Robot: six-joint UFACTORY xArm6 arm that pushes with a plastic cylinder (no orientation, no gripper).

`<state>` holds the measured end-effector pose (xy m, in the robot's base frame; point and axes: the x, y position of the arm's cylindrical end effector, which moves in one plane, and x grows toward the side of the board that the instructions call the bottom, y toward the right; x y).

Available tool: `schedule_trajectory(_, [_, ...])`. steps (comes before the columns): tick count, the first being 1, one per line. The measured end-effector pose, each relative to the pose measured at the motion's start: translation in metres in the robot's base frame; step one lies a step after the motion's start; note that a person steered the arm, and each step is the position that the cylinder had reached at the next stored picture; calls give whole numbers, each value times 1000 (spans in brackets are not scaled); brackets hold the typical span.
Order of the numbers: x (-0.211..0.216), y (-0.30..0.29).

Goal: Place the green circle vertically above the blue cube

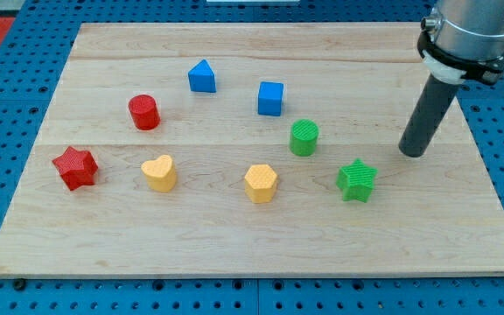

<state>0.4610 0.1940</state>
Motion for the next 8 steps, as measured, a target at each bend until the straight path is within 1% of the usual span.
schedule_trajectory(1, [-1,-51])
schedule_trajectory(2, [5,-88])
schedule_trajectory(3, [24,-106])
schedule_trajectory(4, [15,-164])
schedule_trajectory(5, [1,-163])
schedule_trajectory(6, [-17,-103])
schedule_trajectory(7, [-43,-85])
schedule_trajectory(8, [-49,-50])
